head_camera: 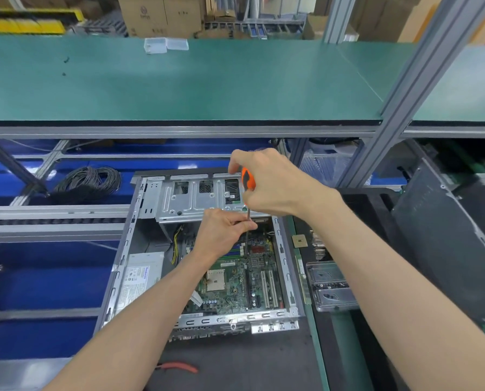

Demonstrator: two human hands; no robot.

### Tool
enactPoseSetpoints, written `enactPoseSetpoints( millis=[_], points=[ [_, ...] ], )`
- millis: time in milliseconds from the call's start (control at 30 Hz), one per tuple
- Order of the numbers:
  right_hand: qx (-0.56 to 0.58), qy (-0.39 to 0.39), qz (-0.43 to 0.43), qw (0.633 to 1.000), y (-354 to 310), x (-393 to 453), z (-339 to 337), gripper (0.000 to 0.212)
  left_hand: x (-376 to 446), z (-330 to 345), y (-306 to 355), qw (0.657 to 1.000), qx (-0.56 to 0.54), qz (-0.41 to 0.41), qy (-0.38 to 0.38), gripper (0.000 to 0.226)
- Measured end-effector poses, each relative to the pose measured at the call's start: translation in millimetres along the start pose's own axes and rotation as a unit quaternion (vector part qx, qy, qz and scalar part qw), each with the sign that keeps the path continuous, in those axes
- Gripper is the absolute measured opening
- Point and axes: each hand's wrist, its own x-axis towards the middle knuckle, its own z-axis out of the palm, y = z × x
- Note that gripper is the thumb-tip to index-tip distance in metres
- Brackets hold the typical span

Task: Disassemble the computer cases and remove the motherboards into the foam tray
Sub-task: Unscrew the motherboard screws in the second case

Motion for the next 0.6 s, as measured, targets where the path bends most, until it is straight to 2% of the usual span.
enactPoseSetpoints(
  millis=[33,133,267,400,467,500,567,600],
  points=[
    [-0.041,0.006,0.014,0.999,-1,1,0,0.023,0,-1,1,1.000,0.002,-0.003,-0.001,0.007],
    [-0.169,0.018,0.065,0.983,-5,5,-1,0.036,2,0,2,1.000,0.007,-0.014,-0.012,0.010],
    [-0.133,-0.025,0.002,0.991,-4,4,-7,0.017,2,0,2,0.999,0.014,-0.005,-0.034,0.008],
    [-0.036,-0.085,-0.029,0.995,-6,-3,-17,0.031,-3,0,-3,0.998,0.034,0.005,-0.045,0.009],
    [-0.057,-0.051,-0.014,0.997,-6,-6,-13,0.021,-4,2,-5,0.998,0.038,0.008,-0.042,0.008],
    [-0.103,-0.019,0.007,0.994,-5,-5,-10,0.023,-3,4,-5,0.998,0.040,0.005,-0.044,0.008],
    [-0.202,0.002,0.059,0.978,-5,-3,-6,0.043,-1,7,-4,0.998,0.045,-0.003,-0.051,0.009],
    [-0.214,0.006,0.064,0.975,-5,-2,-6,0.042,0,8,-4,0.998,0.046,-0.004,-0.053,0.009]
  ],
)
